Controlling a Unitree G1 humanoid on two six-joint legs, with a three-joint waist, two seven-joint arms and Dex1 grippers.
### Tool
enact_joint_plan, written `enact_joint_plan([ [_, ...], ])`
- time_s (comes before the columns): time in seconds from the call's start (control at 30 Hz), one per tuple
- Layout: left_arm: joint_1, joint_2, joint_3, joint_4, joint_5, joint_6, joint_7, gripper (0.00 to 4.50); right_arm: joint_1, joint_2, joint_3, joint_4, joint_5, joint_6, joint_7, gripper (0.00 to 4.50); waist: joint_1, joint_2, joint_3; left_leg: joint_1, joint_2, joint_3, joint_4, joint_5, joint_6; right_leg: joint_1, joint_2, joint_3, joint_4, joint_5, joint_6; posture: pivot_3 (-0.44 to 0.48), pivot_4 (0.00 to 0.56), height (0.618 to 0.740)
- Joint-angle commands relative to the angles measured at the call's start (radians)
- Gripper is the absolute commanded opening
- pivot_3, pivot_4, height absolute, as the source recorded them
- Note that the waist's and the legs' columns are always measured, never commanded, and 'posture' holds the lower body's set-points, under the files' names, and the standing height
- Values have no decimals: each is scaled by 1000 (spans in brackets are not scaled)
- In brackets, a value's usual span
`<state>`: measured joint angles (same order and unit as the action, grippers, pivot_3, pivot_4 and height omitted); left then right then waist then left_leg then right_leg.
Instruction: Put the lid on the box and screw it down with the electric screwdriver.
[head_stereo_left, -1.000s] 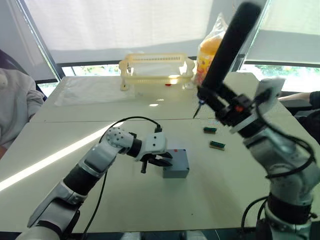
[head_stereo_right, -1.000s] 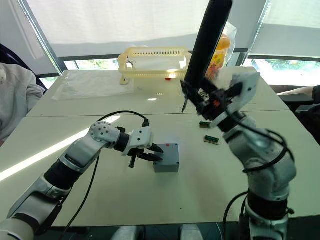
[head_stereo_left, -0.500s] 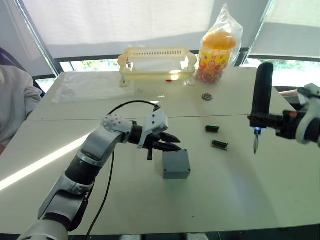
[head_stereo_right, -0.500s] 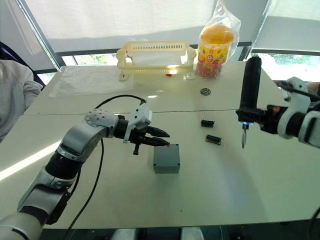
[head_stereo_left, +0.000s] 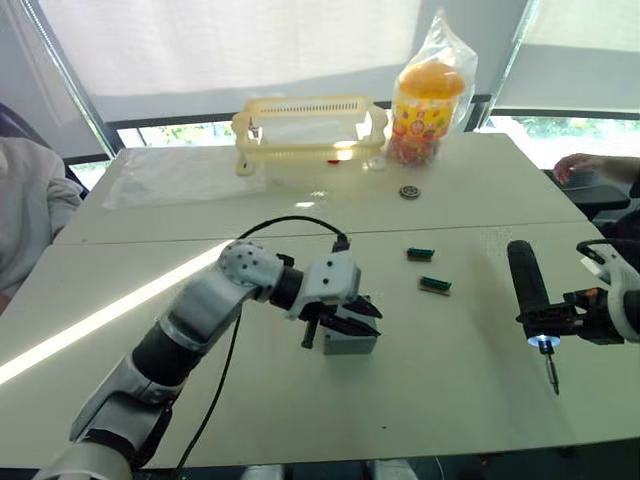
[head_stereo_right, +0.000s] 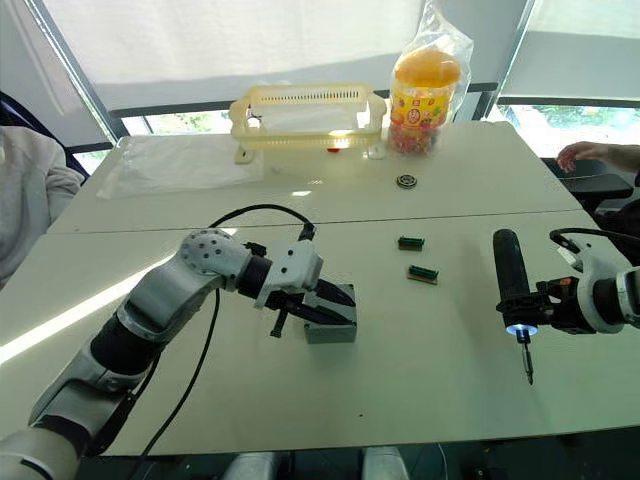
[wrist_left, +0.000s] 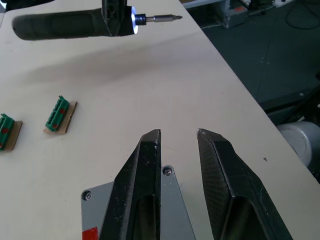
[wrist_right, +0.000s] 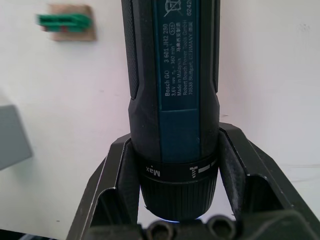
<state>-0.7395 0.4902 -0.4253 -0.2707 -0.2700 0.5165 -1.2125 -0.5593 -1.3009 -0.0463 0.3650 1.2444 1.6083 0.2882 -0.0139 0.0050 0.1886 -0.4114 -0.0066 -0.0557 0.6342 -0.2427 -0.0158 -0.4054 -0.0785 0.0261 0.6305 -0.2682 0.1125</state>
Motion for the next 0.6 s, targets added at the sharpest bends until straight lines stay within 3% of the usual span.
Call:
enact_joint_plan([
  [0.03, 17, -3, -6, -45, 8, -14, 26, 1125, -68, -32, 85, 10, -136, 3, 118, 1779, 1, 0, 0, 0, 0, 0, -1, 0, 0, 0, 0, 0, 0, 0, 1, 0, 150, 740],
  [0.23, 53, -16, -3, -65, 4, 21, 82, 1125, -174, -3, 289, 79, -401, -104, 340, 1779, 0, 1, 0, 0, 0, 0, -2, 0, 0, -2, 0, 0, 0, 0, 2, 0, 150, 740],
  [0.27, 56, -14, 1, -64, 6, 25, 90, 1125, -188, 4, 313, 89, -433, -118, 376, 2803, 0, 1, 0, 0, 0, 0, -2, 0, 0, -2, 0, 0, 0, 0, 2, 0, 150, 740],
  [0.37, 60, -11, 12, -57, 10, 33, 111, 1125, -207, 15, 362, 105, -520, -160, 467, 4190, 0, 1, 0, 0, 0, -1, -2, 0, 0, -2, 0, -1, 1, 0, 2, 0, 150, 740],
  [0.4, 61, -11, 18, -51, 13, 38, 125, 1125, -208, 17, 369, 105, -542, -167, 489, 4444, 1, 1, 0, 0, 0, -1, -2, 0, 0, -2, 0, -1, 1, 0, 2, 0, 150, 740],
  [0.53, 60, -19, 42, -31, 19, 49, 176, 1125, -196, 24, 364, 101, -620, -216, 553, 4444, 1, 0, 0, 0, 0, -1, -1, 1, -2, 0, 0, -1, 1, 0, 2, 0, 150, 740],
  [0.6, 43, -38, 109, 15, 20, 68, 252, 1125, -190, 23, 298, 91, -671, -363, 548, 4444, 1, 0, 0, 0, 0, -1, 0, 1, -2, 0, 0, -1, 1, 1, 3, 0, 150, 740],
])
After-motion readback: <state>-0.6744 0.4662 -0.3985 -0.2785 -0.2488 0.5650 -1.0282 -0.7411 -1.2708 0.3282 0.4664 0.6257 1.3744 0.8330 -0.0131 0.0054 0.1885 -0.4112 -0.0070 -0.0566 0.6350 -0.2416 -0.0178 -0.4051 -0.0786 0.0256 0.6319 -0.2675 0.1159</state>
